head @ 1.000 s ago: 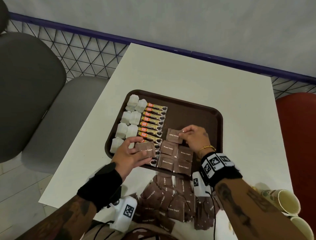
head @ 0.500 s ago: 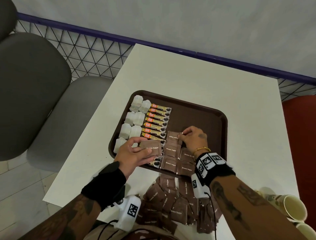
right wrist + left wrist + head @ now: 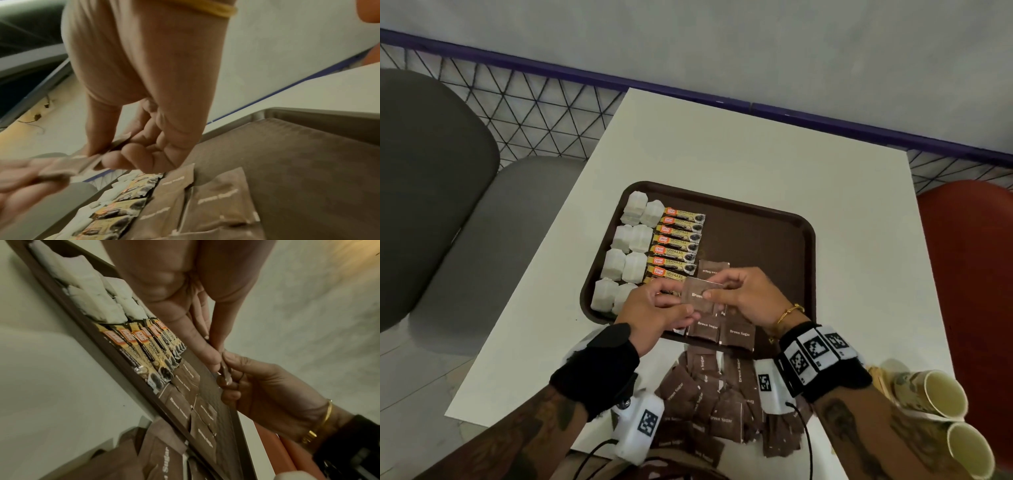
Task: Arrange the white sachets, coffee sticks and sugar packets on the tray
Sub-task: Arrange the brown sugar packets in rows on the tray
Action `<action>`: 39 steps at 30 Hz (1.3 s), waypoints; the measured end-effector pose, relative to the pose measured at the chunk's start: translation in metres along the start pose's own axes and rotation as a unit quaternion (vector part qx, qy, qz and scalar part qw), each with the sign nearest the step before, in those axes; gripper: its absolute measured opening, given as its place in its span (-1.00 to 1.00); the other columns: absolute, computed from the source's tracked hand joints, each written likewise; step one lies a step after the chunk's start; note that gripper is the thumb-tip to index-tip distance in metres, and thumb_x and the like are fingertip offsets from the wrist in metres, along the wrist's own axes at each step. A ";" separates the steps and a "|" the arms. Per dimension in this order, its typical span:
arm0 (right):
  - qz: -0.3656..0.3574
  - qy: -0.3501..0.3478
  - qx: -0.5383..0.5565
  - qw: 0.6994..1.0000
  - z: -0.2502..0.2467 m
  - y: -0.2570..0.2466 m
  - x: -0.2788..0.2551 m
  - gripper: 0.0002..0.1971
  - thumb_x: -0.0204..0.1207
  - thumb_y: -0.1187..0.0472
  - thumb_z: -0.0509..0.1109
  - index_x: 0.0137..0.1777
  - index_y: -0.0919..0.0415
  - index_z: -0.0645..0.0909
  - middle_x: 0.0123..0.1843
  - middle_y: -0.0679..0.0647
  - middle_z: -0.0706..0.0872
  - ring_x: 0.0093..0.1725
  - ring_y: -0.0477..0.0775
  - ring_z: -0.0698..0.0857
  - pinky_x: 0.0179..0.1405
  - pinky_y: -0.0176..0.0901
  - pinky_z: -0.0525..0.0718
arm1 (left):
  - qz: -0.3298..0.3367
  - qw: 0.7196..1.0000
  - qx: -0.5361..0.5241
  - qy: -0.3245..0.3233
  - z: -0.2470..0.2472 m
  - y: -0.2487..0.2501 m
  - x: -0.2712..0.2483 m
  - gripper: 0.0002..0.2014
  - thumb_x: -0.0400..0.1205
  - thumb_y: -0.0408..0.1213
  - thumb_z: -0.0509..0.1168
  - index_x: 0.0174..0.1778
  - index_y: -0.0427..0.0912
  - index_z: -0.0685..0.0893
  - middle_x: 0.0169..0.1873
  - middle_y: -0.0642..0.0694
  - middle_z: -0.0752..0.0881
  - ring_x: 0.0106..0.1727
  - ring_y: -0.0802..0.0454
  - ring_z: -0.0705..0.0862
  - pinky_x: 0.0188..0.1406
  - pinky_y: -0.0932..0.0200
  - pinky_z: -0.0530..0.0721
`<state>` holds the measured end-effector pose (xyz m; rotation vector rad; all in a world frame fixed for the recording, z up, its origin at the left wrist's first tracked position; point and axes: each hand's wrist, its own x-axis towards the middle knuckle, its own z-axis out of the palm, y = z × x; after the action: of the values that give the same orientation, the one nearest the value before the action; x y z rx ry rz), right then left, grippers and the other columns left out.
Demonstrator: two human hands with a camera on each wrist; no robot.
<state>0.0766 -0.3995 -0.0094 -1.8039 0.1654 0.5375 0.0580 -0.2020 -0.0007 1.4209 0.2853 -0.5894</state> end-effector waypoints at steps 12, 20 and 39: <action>0.056 0.236 -0.122 0.962 -0.062 0.046 0.024 -0.82 0.35 0.18 0.64 -0.17 0.07 0.67 -0.18 0.05 0.78 -0.15 0.02 0.74 -0.21 -0.19 0.65 | -0.018 0.994 0.082 0.074 -0.032 -0.013 -0.002 -0.79 0.50 -0.43 0.50 0.02 -0.17 0.75 -0.22 -0.13 0.86 -0.19 -0.06 0.85 -0.11 0.04 0.77; 0.026 0.206 -0.218 0.954 -0.047 0.048 0.038 -0.83 0.35 0.22 0.64 -0.09 0.06 0.76 -0.23 -0.09 0.61 -0.17 -0.05 0.62 -0.15 -0.27 0.59 | -0.016 0.991 0.100 0.086 -0.042 -0.018 -0.004 -0.78 0.49 -0.35 0.52 0.04 -0.13 0.76 -0.17 -0.12 0.86 -0.15 -0.09 0.85 -0.16 0.07 0.74; 0.037 -0.044 -0.481 0.875 0.050 0.034 -0.088 -0.46 0.29 -0.29 0.51 0.18 -0.05 0.53 0.31 -0.20 0.49 0.15 0.02 0.64 0.01 -0.10 0.65 | 0.026 0.770 0.627 -0.110 -0.006 -0.055 -0.027 -0.56 0.46 -0.03 0.49 0.25 0.13 0.58 0.17 0.13 0.63 0.17 0.06 0.64 0.10 0.13 0.64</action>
<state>-0.0278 -0.3774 -0.0107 -2.7393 -0.1320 0.8453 0.0070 -0.1926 -0.0334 2.5977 -0.4620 -0.9615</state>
